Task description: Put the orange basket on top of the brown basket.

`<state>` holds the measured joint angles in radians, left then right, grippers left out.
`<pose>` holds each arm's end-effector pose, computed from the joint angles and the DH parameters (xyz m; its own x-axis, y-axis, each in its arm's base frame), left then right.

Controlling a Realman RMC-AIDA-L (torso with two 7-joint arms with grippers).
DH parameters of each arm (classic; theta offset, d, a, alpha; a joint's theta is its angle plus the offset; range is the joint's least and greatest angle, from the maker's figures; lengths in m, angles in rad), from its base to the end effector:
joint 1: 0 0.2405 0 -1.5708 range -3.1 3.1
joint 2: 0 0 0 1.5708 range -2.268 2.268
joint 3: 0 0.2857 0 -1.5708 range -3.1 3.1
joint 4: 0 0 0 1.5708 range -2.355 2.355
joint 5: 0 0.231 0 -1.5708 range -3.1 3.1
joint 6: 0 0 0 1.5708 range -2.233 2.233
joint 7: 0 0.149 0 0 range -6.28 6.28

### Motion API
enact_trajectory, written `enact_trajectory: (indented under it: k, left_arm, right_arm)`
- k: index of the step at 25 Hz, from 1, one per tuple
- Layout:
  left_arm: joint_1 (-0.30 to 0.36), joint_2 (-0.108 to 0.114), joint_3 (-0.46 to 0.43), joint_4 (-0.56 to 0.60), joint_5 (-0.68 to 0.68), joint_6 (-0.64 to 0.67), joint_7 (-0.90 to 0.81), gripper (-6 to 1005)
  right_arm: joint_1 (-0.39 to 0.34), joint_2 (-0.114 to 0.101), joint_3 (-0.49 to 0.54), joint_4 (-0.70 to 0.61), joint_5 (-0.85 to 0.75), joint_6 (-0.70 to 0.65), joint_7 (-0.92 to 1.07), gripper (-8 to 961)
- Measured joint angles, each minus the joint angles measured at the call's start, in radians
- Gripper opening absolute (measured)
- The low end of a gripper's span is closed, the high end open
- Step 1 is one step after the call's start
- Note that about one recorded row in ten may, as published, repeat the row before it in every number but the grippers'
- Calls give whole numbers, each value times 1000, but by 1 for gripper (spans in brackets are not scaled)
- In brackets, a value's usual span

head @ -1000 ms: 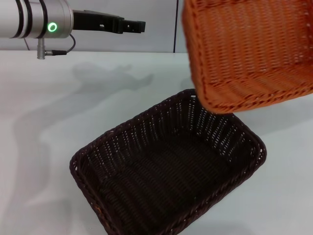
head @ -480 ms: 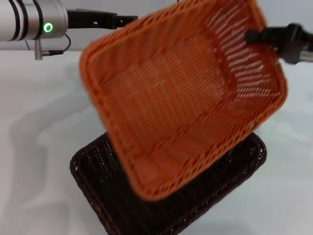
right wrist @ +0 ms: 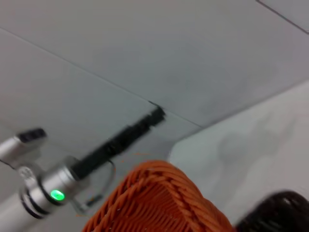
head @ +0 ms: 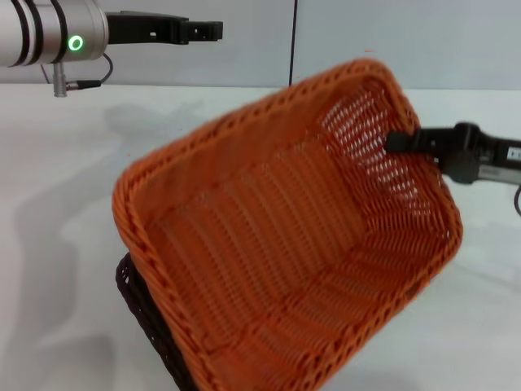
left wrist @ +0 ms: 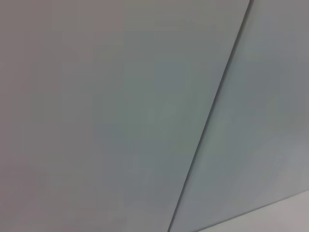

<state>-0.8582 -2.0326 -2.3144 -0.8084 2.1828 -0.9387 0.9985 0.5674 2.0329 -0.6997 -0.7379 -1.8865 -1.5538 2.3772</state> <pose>-0.1881 0.5256 0.0389 0.6834 0.4717 0.5573 0.7253 -0.5257 -0.4445 0.2699 0.3943 0.0247 0.1227 -0.8508 -0.5110 -0.8891 -0.3230 0.3243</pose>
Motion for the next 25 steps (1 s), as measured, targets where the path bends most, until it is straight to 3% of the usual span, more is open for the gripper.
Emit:
enact_trajectory:
  k: [12, 18, 22, 25]
  left_arm:
    - [-5, -8, 9, 2, 0, -4, 0, 863]
    - [4, -12, 2, 2, 0, -11, -4, 863]
    - [17, -10, 0, -2, -13, -13, -7, 863]
    - [34, -9, 0, -8, -44, -13, -2, 863]
  right_arm:
    - [25, -2, -39, -4, -81, 14, -8, 406]
    - [23, -21, -30, -9, -82, 35, -9, 512]
    - [3, -31, 32, -43, -74, 54, -59, 591]
    - [-13, -30, 141, -58, -40, 69, -183, 665]
